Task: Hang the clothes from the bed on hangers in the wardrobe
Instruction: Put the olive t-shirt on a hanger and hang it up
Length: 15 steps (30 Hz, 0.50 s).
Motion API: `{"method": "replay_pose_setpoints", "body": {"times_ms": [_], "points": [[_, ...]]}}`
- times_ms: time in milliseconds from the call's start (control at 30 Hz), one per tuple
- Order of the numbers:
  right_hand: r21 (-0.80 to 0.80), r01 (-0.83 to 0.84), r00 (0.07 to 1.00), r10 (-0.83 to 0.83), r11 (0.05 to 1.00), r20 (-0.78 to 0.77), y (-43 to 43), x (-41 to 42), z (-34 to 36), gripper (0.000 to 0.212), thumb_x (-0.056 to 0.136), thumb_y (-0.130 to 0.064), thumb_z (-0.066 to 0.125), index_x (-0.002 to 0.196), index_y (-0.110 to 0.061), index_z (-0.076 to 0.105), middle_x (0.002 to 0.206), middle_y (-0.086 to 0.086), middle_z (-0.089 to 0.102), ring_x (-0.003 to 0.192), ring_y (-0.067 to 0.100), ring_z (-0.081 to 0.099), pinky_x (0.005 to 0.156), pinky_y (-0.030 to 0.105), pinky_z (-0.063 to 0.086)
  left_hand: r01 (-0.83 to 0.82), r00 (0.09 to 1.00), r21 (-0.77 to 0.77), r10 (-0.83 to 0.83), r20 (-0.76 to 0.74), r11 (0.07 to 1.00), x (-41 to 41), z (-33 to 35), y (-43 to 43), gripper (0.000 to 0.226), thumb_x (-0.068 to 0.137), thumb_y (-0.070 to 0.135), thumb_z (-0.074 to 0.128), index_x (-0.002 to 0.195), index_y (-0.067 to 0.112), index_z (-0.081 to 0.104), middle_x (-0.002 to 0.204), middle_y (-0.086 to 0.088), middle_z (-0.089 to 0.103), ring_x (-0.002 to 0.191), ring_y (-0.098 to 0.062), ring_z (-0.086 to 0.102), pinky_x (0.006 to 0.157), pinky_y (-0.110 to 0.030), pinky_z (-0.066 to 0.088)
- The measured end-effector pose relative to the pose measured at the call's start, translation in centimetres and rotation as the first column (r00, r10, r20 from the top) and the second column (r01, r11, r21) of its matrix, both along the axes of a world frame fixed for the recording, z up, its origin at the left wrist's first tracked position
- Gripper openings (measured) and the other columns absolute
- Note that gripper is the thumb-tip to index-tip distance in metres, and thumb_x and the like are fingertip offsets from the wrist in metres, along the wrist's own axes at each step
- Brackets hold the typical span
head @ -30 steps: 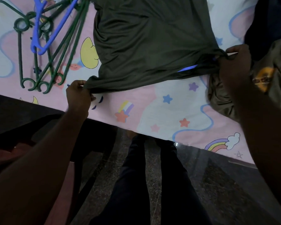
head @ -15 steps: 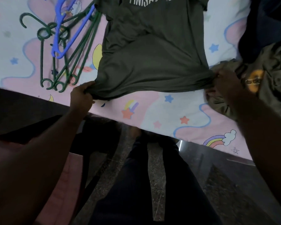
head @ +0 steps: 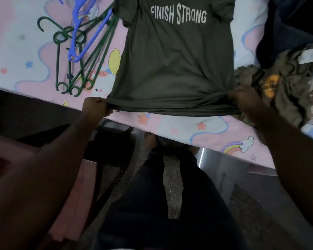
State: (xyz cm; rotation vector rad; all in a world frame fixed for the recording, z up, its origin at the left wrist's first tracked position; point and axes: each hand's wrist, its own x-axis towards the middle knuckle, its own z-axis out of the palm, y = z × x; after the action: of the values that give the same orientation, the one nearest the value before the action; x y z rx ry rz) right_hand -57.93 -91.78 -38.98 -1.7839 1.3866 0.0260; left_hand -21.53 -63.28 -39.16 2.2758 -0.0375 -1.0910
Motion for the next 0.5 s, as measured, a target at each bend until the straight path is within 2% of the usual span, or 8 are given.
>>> {"method": "replay_pose_setpoints", "body": {"times_ms": [33,100,200,233,300,367,433,500], "points": [[0.006,-0.035,0.997,0.036,0.999,-0.069,0.0,0.3,0.8,0.028,0.070,-0.022,0.068,0.087,0.000,0.070,0.087,0.022,0.069,0.086,0.034,0.065,0.077,0.042,0.052,0.005,0.999,0.004,-0.005,0.048,1.000,-0.1,0.1,0.0,0.021,0.094,-0.005,0.043,0.079,-0.002,0.058,0.085,-0.023,0.064,0.047,-0.013,0.066,0.055,-0.026,0.058],[0.059,-0.048,0.989,0.056,0.997,-0.140,0.0,0.5,2.4,0.036,0.072,-0.023,0.082,0.098,-0.005,0.064,0.096,0.010,0.067,0.088,0.024,0.061,0.079,0.036,0.048,-0.026,0.993,-0.035,0.030,0.113,0.999,-0.2,1.6,-0.8,0.018,0.094,-0.003,0.043,0.087,0.002,0.058,0.078,-0.015,0.064,0.050,-0.010,0.065,0.061,-0.028,0.059],[-0.022,-0.082,0.982,0.077,0.996,-0.170,0.1,-0.3,3.1,0.033,0.081,-0.006,0.072,0.109,-0.008,0.053,0.106,0.018,0.060,0.097,0.028,0.057,0.079,0.033,0.041,-0.119,0.982,-0.096,0.132,0.132,0.988,0.3,2.3,-0.8,0.025,0.092,-0.007,0.036,0.082,0.003,0.056,0.061,-0.008,0.063,0.050,-0.016,0.063,0.058,-0.030,0.056],[-0.066,-0.100,0.976,0.085,0.993,-0.199,0.2,-0.9,2.8,0.034,0.083,-0.008,0.066,0.115,-0.003,0.054,0.112,0.024,0.060,0.104,0.034,0.057,0.084,0.036,0.041,-0.087,0.986,-0.065,0.095,0.138,0.994,0.3,2.1,-0.2,0.023,0.091,-0.009,0.036,0.086,-0.001,0.057,0.061,-0.010,0.063,0.048,-0.016,0.063,0.056,-0.030,0.056],[-0.107,-0.096,0.950,0.059,0.990,-0.307,1.1,-2.4,1.9,0.047,0.082,-0.017,0.056,0.125,0.003,0.055,0.121,0.031,0.058,0.115,0.044,0.053,0.095,0.038,0.039,0.122,0.981,0.102,-0.136,0.140,0.987,-0.2,1.7,1.1,0.023,0.086,-0.011,0.046,0.096,-0.004,0.066,0.071,-0.017,0.066,0.051,-0.018,0.064,0.053,-0.027,0.055],[-0.087,-0.103,0.921,0.062,0.991,-0.384,1.6,-3.3,1.1,0.048,0.082,-0.015,0.051,0.124,0.008,0.057,0.121,0.035,0.057,0.116,0.047,0.052,0.099,0.039,0.036,0.377,0.903,0.256,-0.414,0.111,0.890,-0.9,1.8,1.8,0.029,0.082,-0.011,0.053,0.103,0.000,0.071,0.084,-0.020,0.070,0.065,-0.024,0.065,0.056,-0.025,0.052],[-0.062,-0.169,0.895,0.127,0.984,-0.429,2.1,-3.4,1.7,0.036,0.085,0.000,0.054,0.117,0.012,0.061,0.117,0.037,0.059,0.111,0.049,0.054,0.100,0.045,0.040,0.448,0.874,0.254,-0.479,0.077,0.858,-1.4,2.5,1.7,0.034,0.082,-0.012,0.054,0.109,0.001,0.070,0.089,-0.020,0.070,0.072,-0.026,0.065,0.061,-0.026,0.053],[-0.080,-0.210,0.907,0.163,0.975,-0.387,2.0,-2.8,4.0,0.031,0.085,0.005,0.054,0.113,0.013,0.064,0.116,0.036,0.060,0.110,0.049,0.056,0.099,0.046,0.041,0.411,0.901,0.167,-0.427,0.073,0.896,-1.6,4.2,1.0,0.034,0.083,-0.015,0.049,0.108,-0.001,0.068,0.085,-0.018,0.068,0.064,-0.025,0.066,0.067,-0.031,0.056]]}}
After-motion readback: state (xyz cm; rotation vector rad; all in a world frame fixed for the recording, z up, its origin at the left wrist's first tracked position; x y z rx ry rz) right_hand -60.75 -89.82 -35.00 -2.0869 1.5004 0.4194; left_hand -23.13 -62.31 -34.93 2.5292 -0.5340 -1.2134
